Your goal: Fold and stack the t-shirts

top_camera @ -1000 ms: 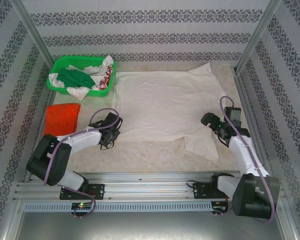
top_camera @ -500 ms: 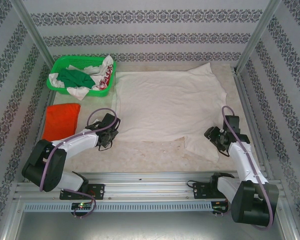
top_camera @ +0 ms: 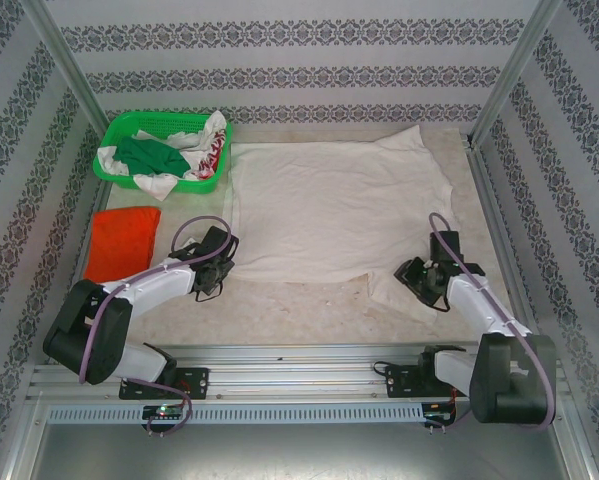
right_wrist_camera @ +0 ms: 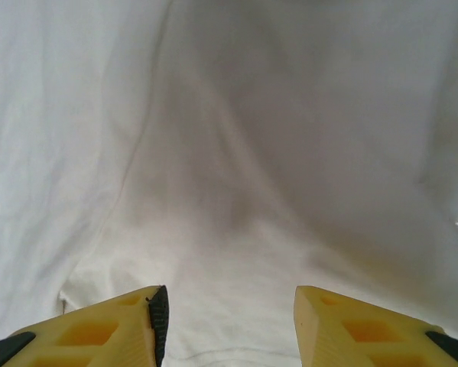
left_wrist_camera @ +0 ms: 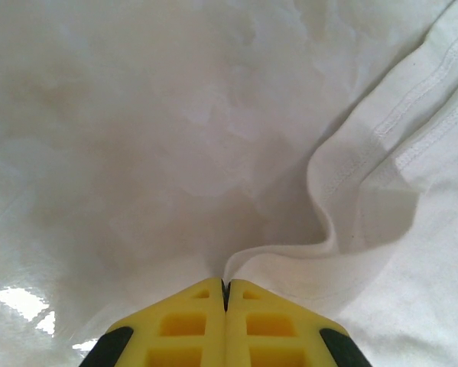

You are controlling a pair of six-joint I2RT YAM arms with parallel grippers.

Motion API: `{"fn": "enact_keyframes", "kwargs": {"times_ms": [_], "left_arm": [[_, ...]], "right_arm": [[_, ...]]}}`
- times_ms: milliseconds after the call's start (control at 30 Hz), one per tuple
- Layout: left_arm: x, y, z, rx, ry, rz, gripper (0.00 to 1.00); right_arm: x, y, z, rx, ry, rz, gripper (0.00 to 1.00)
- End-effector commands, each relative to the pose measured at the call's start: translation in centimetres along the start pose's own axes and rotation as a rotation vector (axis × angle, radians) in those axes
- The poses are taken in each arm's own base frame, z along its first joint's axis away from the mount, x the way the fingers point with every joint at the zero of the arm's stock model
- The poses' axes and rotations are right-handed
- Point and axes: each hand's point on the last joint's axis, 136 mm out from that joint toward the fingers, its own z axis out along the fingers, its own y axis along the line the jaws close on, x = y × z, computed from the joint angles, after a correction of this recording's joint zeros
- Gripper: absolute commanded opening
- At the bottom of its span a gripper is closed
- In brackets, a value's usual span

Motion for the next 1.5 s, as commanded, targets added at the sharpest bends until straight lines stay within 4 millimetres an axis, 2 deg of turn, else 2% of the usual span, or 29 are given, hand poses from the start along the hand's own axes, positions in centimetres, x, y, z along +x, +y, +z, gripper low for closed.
{"fn": "enact_keyframes", "kwargs": {"times_ms": [0, 67, 133, 233, 367, 467, 500, 600, 700, 833, 967, 1033, 1133, 1300, 1467], "left_arm": [[-1.0, 0.6, -0.2, -0.017, -0.034, 0.004, 0.00], [-1.0, 0.5, -0.2, -0.014, -0.035, 0.007, 0.00], [-1.1, 0.3, -0.2, -0.014, -0.034, 0.012, 0.00], [-1.2, 0.3, -0.1, -0.016, -0.034, 0.014, 0.00], [-1.4, 0.3, 0.0, -0.018, -0.034, 0.008, 0.00], [-1.4, 0.5, 0.1, -0.022, -0.031, 0.010, 0.00], [-1.5, 0.6, 0.1, -0.022, -0.032, 0.009, 0.00], [-1.5, 0.7, 0.1, -0.023, -0.031, 0.010, 0.00], [-1.5, 0.7, 0.1, -0.025, -0.032, 0.009, 0.00], [-1.6, 0.8, 0.0, -0.027, -0.034, 0.008, 0.00], [-1.7, 1.0, 0.0, -0.029, -0.035, 0.006, 0.00], [-1.8, 1.0, 0.0, -0.028, -0.035, 0.004, 0.00], [-1.9, 1.0, -0.1, -0.029, -0.039, 0.004, 0.00], [-2.1, 1.1, -0.2, -0.031, -0.044, 0.002, 0.00], [-1.9, 1.2, -0.1, -0.032, -0.042, 0.002, 0.00]], "right_arm": [[2.0, 0.0, 1.3, 0.018, 0.047, 0.014, 0.48], [3.2, 0.1, 2.1, 0.035, 0.074, 0.002, 0.48], [3.7, 0.1, 1.9, 0.094, 0.079, -0.043, 0.47], [5.0, 0.9, 2.1, 0.092, 0.125, -0.074, 0.47], [7.7, 1.8, 2.9, 0.105, 0.213, -0.129, 0.47], [8.7, 2.8, 2.4, 0.115, 0.239, -0.181, 0.47], [8.6, 3.1, 1.9, 0.119, 0.231, -0.201, 0.47], [6.8, 4.2, -0.3, 0.111, 0.133, -0.231, 0.49], [4.2, 4.2, -2.5, 0.113, 0.005, -0.223, 0.60], [1.4, 2.0, -4.0, 0.123, -0.088, -0.099, 0.66], [-0.6, -0.7, -3.8, 0.082, -0.126, 0.118, 0.65], [-0.9, -1.5, -3.5, 0.072, -0.129, 0.186, 0.62], [-0.2, -2.0, -2.7, 0.078, -0.088, 0.239, 0.58], [1.2, -4.5, -2.2, 0.215, -0.035, 0.301, 0.56], [0.9, -4.6, -1.3, 0.225, -0.025, 0.297, 0.55]]}}
